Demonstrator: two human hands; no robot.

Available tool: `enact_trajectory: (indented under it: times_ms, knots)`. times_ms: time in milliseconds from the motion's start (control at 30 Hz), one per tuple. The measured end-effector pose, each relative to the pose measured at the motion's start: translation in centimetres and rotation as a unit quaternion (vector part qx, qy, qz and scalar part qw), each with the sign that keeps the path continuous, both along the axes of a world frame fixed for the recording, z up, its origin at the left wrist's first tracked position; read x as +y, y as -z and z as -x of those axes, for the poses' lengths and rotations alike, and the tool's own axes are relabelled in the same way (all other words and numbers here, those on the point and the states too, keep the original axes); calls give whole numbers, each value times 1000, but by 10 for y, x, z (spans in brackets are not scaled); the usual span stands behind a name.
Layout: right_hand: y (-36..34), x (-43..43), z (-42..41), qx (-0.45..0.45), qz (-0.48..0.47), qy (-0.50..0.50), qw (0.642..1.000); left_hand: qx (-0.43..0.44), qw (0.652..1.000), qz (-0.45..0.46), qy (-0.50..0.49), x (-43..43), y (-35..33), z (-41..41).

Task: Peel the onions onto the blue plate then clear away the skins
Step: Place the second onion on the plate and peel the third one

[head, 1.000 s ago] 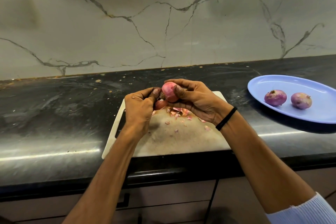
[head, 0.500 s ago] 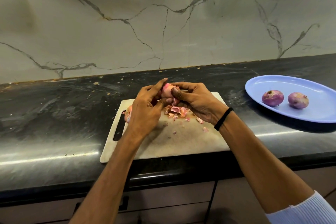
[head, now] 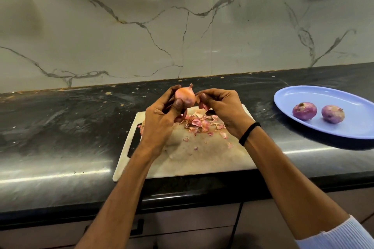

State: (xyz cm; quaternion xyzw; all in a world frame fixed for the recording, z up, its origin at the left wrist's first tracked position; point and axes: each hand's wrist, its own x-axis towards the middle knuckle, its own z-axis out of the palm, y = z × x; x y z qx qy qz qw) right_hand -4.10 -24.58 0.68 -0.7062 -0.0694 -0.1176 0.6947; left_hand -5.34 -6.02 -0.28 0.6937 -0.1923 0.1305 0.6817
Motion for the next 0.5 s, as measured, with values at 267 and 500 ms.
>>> enact_trajectory:
  times_ms: [267, 500]
  knots:
    - [1, -2, -3, 18, 68, 62, 996, 136, 968, 197, 75, -3, -10, 4]
    - [-3, 11, 5, 1, -32, -96, 995, -3, 999, -36, -25, -6, -2, 1]
